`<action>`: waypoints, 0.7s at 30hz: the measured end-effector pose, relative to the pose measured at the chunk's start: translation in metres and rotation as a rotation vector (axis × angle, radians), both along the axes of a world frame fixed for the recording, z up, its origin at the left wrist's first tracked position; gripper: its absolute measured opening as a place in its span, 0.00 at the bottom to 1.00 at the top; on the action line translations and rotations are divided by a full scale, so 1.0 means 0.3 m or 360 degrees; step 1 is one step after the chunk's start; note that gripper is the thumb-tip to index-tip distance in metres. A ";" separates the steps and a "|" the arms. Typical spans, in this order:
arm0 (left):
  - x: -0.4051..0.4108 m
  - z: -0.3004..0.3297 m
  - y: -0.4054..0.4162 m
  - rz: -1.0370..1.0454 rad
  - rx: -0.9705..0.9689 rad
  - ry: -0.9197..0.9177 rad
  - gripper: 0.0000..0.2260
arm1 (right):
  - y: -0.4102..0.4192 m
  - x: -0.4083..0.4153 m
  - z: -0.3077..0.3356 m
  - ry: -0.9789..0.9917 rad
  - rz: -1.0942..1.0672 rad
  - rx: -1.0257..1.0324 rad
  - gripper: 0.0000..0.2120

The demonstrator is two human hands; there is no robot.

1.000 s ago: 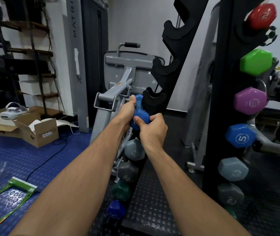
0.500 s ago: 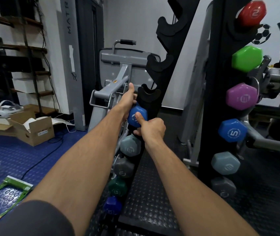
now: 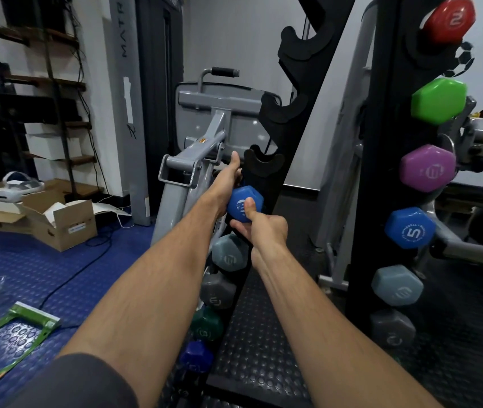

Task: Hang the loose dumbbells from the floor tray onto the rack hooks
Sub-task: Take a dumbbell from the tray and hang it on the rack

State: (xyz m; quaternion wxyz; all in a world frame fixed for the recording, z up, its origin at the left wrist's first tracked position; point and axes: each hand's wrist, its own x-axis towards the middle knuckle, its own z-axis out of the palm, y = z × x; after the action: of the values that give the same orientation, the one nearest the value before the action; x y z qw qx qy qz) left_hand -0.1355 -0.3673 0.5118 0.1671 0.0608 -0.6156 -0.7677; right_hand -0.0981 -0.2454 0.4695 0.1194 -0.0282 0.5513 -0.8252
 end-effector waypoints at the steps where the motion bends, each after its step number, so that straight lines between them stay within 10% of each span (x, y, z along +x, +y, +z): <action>1: -0.006 0.002 0.000 -0.0014 -0.0029 0.0022 0.27 | 0.001 0.000 -0.004 -0.0035 0.0034 -0.0084 0.16; 5: -0.014 0.003 -0.001 -0.0002 -0.0168 0.0033 0.25 | 0.026 -0.015 -0.013 0.0080 0.0052 0.0075 0.18; 8: -0.009 0.000 0.002 0.0019 -0.0182 0.0022 0.28 | 0.048 -0.004 -0.012 0.0748 -0.0393 0.0901 0.17; 12: -0.005 -0.015 0.006 0.0020 -0.0074 0.0090 0.30 | 0.059 0.028 -0.004 0.1638 -0.0619 0.1171 0.24; 21: 0.054 -0.064 0.029 0.0130 -0.0158 0.0125 0.31 | 0.079 0.000 0.003 0.1805 -0.0541 0.1283 0.17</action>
State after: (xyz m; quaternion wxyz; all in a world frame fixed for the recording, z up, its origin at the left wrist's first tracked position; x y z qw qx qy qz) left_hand -0.1194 -0.3587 0.4925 0.2252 0.0475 -0.6428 -0.7307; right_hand -0.0980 -0.2218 0.4705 -0.3148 -0.3201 0.7872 -0.4228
